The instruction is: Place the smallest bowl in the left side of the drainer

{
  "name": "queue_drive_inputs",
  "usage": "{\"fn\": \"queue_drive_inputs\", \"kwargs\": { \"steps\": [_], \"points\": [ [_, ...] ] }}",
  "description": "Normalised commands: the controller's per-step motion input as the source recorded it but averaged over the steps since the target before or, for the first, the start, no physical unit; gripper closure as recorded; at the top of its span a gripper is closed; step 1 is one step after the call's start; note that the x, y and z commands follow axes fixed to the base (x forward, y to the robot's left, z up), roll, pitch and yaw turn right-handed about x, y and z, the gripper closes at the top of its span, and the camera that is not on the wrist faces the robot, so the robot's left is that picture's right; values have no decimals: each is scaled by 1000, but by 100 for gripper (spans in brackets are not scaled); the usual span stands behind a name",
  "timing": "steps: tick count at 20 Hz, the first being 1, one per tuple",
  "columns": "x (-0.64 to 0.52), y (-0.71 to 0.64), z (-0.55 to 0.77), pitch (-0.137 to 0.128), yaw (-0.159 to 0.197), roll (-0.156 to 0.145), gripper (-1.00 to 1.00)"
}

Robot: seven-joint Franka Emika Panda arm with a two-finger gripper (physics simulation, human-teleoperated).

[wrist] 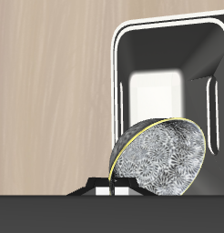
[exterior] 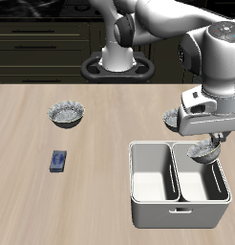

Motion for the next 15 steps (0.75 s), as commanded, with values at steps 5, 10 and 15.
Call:
{"fn": "queue_drive_inputs", "kwargs": {
  "steps": [5, 10, 15],
  "points": [
    [69, -168, -155, 40, -31, -38, -100],
    [41, -150, -24, 2, -9, 17, -100],
    [-82, -73, 101, -15, -5, 3, -100]
  ]
}}
